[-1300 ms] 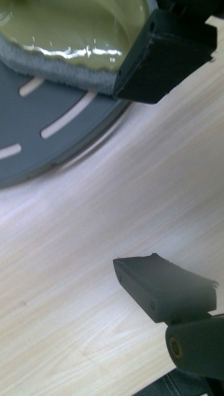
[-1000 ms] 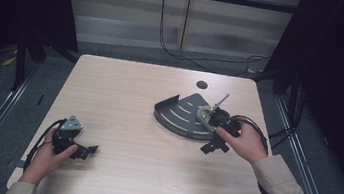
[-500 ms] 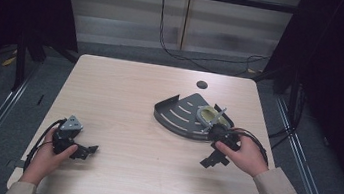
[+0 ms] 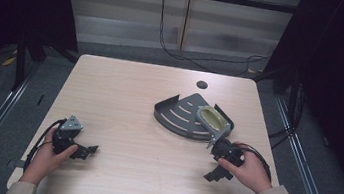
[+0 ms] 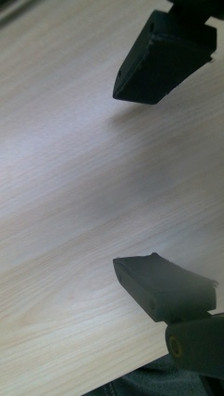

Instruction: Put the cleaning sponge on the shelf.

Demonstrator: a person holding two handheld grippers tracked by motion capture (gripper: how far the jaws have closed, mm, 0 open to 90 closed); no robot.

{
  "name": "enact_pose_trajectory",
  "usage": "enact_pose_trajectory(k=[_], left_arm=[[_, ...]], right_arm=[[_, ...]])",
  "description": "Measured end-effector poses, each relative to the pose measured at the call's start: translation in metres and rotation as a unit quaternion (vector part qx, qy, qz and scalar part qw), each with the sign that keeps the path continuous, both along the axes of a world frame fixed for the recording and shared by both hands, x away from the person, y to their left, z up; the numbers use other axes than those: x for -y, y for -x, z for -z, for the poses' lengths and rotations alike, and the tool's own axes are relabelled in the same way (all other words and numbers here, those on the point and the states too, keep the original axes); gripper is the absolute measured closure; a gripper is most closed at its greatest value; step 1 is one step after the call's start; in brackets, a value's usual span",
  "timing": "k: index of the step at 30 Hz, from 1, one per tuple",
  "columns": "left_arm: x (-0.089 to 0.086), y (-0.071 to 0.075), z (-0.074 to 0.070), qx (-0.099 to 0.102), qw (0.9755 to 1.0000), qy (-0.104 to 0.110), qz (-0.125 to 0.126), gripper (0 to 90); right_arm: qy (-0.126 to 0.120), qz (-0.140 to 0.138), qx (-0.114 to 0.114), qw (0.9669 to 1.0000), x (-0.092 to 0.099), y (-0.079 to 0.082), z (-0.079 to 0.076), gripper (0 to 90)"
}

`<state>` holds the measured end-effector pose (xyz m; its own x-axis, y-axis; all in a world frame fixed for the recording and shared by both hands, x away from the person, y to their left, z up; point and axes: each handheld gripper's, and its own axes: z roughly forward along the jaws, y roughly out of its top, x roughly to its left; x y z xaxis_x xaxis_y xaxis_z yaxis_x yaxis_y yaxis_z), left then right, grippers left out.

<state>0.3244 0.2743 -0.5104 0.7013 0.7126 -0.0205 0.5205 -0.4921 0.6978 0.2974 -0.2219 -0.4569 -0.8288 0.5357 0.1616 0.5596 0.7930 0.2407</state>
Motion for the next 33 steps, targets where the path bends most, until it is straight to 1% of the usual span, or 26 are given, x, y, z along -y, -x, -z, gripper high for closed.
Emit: enact_pose_trajectory(k=[1,4,6,7,8,9,10,11,13,15,16,18,19,23,24,26,27,28,29,31,32,33], left_arm=[[0.0,0.0,0.0,0.0,1.0,0.0,0.0,0.0],[0.0,0.0,0.0,0.0,1.0,0.0,0.0,0.0],[0.0,0.0,0.0,0.0,1.0,0.0,0.0,0.0],[0.0,0.0,0.0,0.0,1.0,0.0,0.0,0.0],[0.0,0.0,0.0,0.0,1.0,0.0,0.0,0.0],[0.0,0.0,0.0,0.0,1.0,0.0,0.0,0.0],[0.0,0.0,0.0,0.0,1.0,0.0,0.0,0.0],[0.0,0.0,0.0,0.001,1.0,-0.001,0.001,0.0],[0.0,0.0,0.0,0.0,1.0,0.0,0.0,0.0],[0.0,0.0,0.0,0.0,1.0,0.0,0.0,0.0],[0.0,0.0,0.0,0.0,1.0,0.0,0.0,0.0],[0.0,0.0,0.0,0.0,1.0,0.0,0.0,0.0],[0.0,0.0,0.0,0.001,1.0,-0.002,0.001,0.0],[0.0,0.0,0.0,0.0,1.0,0.0,0.0,0.0],[0.0,0.0,0.0,0.001,1.0,-0.001,0.001,0.0],[0.0,0.0,0.0,0.0,1.0,0.0,0.0,0.0],[0.0,0.0,0.0,0.0,1.0,0.0,0.0,0.0],[0.0,0.0,0.0,0.0,1.0,0.0,0.0,0.0],[0.0,0.0,0.0,0.0,1.0,0.0,0.0,0.0],[0.0,0.0,0.0,0.001,1.0,-0.002,0.001,0.0],[0.0,0.0,0.0,0.001,1.0,-0.002,0.001,0.0],[0.0,0.0,0.0,0.0,1.0,0.0,0.0,0.0]], right_arm=[[-0.005,-0.002,-0.001,1.0,0.002,0.001,0.002,15.6],[-0.005,0.004,-0.002,1.0,0.005,0.004,0.006,15.6],[-0.002,0.007,0.002,1.0,0.008,0.008,0.008,15.6],[-0.007,0.008,0.003,0.9999,0.01,0.01,0.01,15.7],[-0.007,0.008,0.003,0.9999,0.01,0.01,0.01,15.7],[-0.014,0.007,0.007,0.9998,0.013,0.012,0.013,15.6],[-0.014,0.007,0.007,0.9998,0.013,0.012,0.013,15.6],[-0.016,0.012,0.007,0.9998,0.015,0.014,0.017,15.2],[-0.027,0.016,0.017,0.9994,0.017,0.016,0.019,15.0],[-0.03,0.017,0.017,0.9992,0.019,0.017,0.019,15.1],[-0.034,0.015,0.028,0.9989,0.021,0.018,0.02,15.1],[-0.034,0.017,0.03,0.9988,0.022,0.019,0.02,15.1],[-0.039,0.019,0.036,0.9984,0.025,0.022,0.021,15.1],[-0.046,0.021,0.042,0.9979,0.029,0.028,0.021,14.8],[-0.052,0.018,0.059,0.9967,0.031,0.032,0.023,14.3],[-0.066,0.02,0.082,0.9943,0.034,0.038,0.026,12.5],[-0.066,0.02,0.082,0.9943,0.034,0.038,0.026,12.5],[-0.072,0.023,0.094,0.9927,0.035,0.042,0.028,12.4],[-0.086,0.012,0.125,0.9883,0.039,0.047,0.032,12.4],[-0.11,0.016,0.143,0.9835,0.044,0.052,0.036,12.5],[-0.11,0.016,0.143,0.9835,0.044,0.052,0.036,12.5],[-0.118,0.017,0.152,0.9812,0.047,0.053,0.038,12.4]])
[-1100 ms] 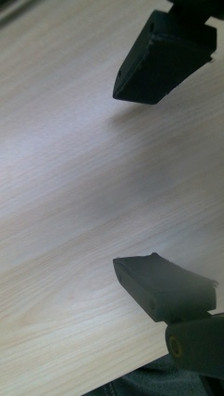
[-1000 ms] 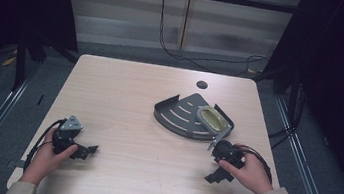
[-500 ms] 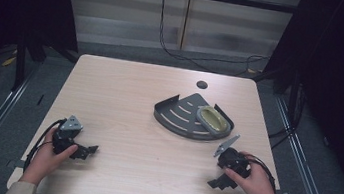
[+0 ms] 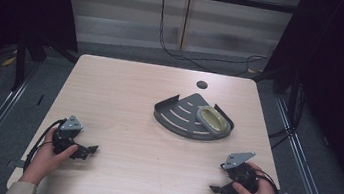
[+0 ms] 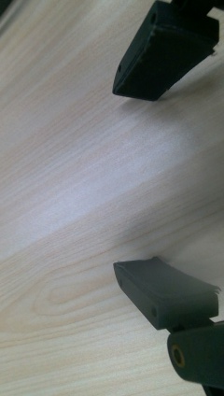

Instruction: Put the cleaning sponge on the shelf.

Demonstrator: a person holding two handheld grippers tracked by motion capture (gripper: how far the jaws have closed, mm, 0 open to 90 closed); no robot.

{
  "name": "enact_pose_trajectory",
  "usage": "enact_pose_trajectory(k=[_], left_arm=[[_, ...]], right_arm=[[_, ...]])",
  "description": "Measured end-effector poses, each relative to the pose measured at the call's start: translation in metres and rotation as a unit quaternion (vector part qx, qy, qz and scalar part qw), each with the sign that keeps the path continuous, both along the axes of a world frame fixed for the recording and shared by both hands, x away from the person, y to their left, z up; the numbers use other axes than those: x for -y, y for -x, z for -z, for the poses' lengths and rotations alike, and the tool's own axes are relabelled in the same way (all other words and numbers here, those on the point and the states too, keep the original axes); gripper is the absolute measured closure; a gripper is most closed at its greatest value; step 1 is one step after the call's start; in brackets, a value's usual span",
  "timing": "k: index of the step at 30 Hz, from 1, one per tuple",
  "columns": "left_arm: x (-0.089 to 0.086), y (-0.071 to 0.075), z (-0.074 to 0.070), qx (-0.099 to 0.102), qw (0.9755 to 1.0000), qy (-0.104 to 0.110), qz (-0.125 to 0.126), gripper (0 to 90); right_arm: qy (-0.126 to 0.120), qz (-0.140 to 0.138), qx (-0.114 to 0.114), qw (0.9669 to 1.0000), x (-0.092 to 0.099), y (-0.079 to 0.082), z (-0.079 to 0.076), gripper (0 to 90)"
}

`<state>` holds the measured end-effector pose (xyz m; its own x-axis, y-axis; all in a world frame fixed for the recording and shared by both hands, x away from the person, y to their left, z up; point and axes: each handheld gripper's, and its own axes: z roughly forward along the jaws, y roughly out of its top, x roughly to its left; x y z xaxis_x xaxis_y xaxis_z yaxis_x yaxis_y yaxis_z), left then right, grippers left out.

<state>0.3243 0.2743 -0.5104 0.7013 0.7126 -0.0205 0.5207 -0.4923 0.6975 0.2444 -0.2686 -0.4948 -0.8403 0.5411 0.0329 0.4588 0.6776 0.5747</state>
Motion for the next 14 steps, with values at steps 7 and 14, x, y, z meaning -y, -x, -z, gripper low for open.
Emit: enact_pose_trajectory(k=[7,14], left_arm=[[0.0,0.0,0.0,0.0,1.0,0.0,0.0,0.0],[0.0,0.0,0.0,0.0,1.0,0.0,0.0,0.0]], right_arm=[[-0.033,0.006,0.019,0.9993,0.0055,0.0037,0.0057,11.1],[-0.034,0.007,0.021,0.9992,0.0064,0.004,0.0064,10.1]])
